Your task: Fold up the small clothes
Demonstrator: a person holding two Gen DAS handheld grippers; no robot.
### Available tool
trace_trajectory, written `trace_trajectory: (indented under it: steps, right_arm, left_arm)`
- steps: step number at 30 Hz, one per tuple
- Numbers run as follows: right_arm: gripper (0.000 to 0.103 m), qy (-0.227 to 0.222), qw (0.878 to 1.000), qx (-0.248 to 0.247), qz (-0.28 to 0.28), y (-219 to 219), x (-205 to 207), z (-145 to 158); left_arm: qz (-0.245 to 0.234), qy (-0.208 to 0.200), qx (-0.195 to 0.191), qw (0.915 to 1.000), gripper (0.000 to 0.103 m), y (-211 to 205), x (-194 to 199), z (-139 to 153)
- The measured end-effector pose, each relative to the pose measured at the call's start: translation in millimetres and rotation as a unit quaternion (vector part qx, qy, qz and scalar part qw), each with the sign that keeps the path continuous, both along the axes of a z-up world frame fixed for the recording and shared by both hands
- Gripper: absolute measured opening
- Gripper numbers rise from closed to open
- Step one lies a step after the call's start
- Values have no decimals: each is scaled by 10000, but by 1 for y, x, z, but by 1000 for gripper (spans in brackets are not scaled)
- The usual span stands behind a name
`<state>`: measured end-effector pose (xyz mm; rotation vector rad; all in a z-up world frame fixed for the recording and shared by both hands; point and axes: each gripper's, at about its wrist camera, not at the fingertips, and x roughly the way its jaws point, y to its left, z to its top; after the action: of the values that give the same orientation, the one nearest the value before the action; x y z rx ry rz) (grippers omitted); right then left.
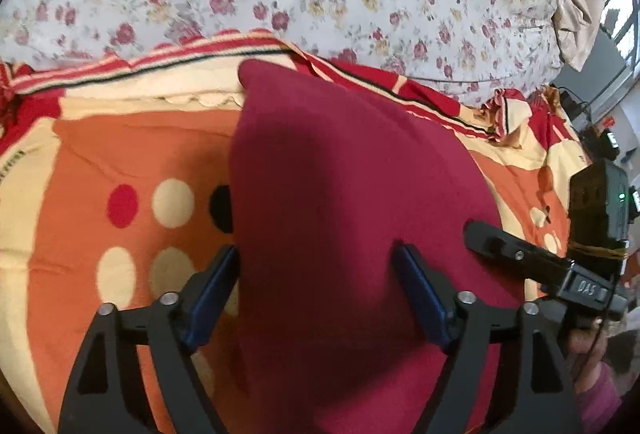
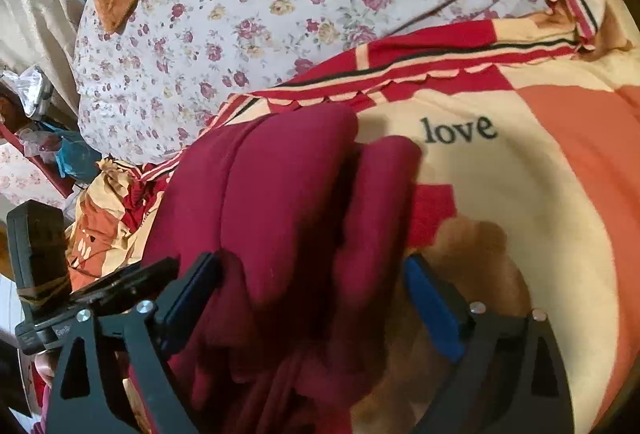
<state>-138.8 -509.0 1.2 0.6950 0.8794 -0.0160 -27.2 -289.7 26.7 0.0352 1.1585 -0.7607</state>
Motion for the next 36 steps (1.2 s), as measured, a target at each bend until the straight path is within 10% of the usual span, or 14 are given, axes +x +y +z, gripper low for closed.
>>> trace_trajectory:
  steps: [4,10,21,25,36]
  right_arm:
    - [81,-79,9993,-209,284,12,11,1]
    - [44,-263,9943,-883,545,40,3,40]
    - [46,57,9945,-64,1042,90,-43,60]
    - [66,406,9905,-789,1050,110,-47,33]
    - [53,-447,9783,-1504,1350,139,-106,108]
  left_arm:
    - [59,635,-261,9976,66,6,9,-11]
    - [-29,-68,-52,10000,38,8,-21,16]
    - [264,105,267,9992,36,83,-88,48]
    - [630,173,250,9975,46,98,-96,21]
    - [953,-986,427,9896,51,103,-129,51]
